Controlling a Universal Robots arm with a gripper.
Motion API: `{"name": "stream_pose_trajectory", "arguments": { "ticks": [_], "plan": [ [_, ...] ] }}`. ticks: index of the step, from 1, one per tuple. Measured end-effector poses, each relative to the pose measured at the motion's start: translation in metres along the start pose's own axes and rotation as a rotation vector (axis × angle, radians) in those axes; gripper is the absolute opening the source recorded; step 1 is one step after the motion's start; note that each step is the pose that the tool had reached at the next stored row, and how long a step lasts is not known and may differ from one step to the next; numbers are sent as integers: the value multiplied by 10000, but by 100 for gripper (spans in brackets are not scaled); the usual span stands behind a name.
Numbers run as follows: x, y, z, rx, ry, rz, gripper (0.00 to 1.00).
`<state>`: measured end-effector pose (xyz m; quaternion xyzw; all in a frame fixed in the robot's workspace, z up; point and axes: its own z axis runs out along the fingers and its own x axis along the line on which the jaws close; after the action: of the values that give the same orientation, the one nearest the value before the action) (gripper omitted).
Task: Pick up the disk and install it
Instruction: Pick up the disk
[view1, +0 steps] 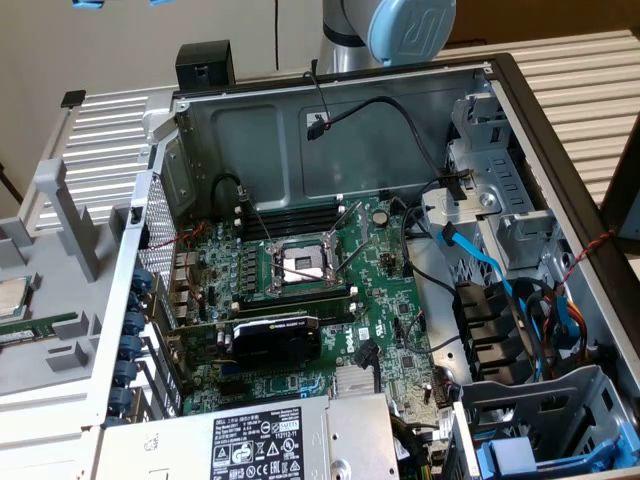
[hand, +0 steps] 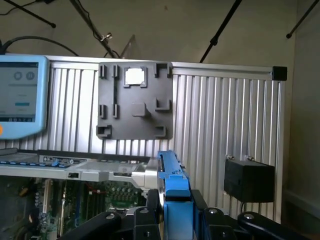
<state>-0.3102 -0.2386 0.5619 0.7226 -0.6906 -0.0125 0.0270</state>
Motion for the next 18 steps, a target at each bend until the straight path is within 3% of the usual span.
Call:
{"name": "stream_pose_trajectory", "arguments": {
  "ticks": [18],
  "plan": [
    [256,-249,-10,-2,-1,-1,36]
  ]
}}
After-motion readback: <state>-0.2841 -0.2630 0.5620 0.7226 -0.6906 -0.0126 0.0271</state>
